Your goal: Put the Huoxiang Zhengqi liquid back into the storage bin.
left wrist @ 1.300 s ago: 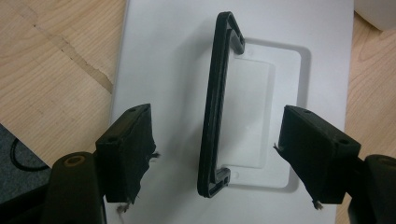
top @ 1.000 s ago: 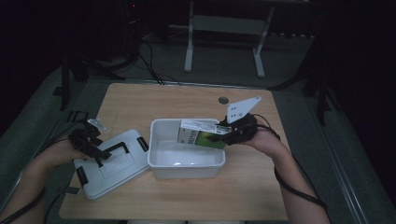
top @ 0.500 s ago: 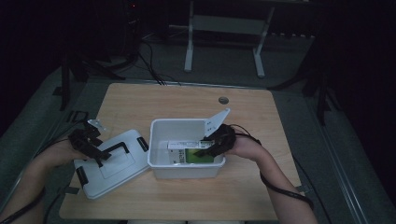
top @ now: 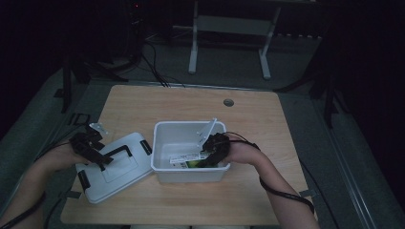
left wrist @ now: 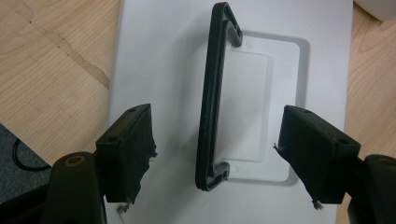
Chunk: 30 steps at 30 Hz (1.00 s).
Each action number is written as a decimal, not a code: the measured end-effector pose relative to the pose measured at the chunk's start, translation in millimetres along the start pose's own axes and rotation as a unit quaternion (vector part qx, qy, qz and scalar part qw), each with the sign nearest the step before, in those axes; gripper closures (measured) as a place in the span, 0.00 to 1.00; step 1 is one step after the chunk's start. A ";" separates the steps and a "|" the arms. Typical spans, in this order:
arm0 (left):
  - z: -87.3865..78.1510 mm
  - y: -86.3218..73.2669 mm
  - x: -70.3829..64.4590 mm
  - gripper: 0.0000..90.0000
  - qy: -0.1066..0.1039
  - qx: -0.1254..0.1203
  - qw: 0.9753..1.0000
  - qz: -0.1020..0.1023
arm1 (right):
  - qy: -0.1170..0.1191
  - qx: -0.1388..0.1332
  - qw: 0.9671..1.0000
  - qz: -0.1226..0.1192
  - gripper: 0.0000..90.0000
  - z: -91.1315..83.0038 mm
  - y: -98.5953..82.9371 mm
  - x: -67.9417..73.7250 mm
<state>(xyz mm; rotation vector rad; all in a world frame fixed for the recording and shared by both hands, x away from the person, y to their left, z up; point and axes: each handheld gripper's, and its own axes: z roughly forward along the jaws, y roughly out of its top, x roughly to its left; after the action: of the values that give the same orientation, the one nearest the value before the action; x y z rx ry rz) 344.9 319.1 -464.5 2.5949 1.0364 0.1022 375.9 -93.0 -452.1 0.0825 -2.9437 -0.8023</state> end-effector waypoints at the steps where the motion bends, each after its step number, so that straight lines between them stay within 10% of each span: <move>1: -0.2 -0.4 -0.2 0.29 0.001 -0.001 1.000 0.000 | 0.000 0.004 1.000 0.000 0.71 0.9 0.6 -0.3; 11: -2.3 -0.1 -2.0 0.29 -0.001 -0.001 1.000 0.002 | 0.000 0.028 1.000 0.005 0.67 2.7 1.1 0.1; 21: -7.8 0.5 -2.8 0.29 -0.006 -0.003 1.000 0.000 | -0.005 -0.021 1.000 0.013 0.61 -22.2 -2.8 1.1; 30: -13.2 -0.7 -4.7 0.29 -0.012 -0.009 1.000 0.001 | -0.076 -0.090 0.992 0.054 0.44 -62.9 -25.7 0.0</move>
<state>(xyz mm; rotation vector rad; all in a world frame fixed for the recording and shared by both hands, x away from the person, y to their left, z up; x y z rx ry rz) 338.4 320.1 -452.0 2.5756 1.0208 0.0808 382.9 -146.7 -411.2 -0.1563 -2.9662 -1.0982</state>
